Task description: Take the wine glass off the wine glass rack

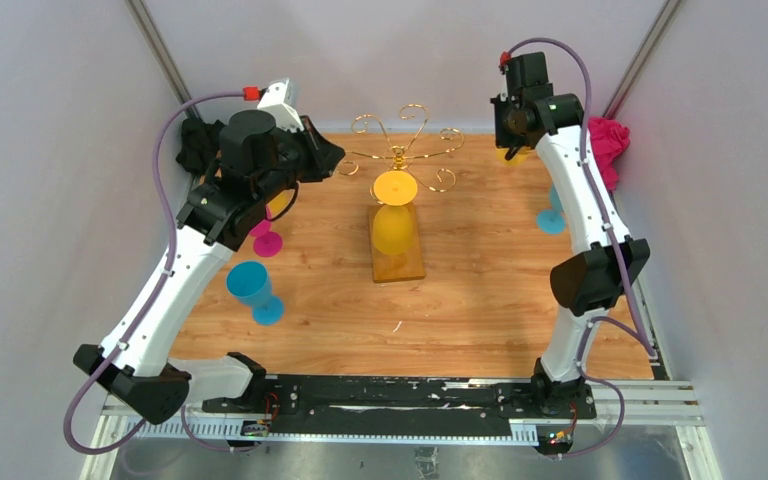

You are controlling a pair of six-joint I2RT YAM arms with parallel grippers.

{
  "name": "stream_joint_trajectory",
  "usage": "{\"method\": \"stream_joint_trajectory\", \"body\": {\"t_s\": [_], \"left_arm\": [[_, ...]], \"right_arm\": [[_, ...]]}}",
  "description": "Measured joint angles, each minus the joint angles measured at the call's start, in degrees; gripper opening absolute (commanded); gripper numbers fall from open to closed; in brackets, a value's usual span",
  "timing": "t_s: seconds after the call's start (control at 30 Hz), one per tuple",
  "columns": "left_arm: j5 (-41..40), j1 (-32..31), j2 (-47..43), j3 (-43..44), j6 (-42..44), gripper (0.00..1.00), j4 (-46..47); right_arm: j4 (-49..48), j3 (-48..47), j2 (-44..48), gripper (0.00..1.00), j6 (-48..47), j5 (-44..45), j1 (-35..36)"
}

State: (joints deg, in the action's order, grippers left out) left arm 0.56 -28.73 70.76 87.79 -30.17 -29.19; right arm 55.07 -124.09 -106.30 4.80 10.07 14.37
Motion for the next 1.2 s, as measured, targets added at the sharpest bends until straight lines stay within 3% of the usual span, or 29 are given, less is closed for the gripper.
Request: {"method": "stream_joint_trajectory", "body": {"t_s": [0.47,1.13,1.2], "left_arm": [[-3.19,-0.70,-1.11,-0.39,2.69,0.00,-1.81],[-3.41,-0.76,-1.16,-1.22,2.75,0.00,-2.27],[-3.39,-0.76,-1.16,-1.25,2.75,0.00,-2.29]], "right_arm": [[-3.15,12.00,-6.64,0.00,-0.11,-11.65,-3.30],[-1.29,13.25,-13.16,0.00,-0.44,-14.56,-3.30],[-0.74,12.24,-13.44,0.04,-0.59,-14.40,-3.26]]}}
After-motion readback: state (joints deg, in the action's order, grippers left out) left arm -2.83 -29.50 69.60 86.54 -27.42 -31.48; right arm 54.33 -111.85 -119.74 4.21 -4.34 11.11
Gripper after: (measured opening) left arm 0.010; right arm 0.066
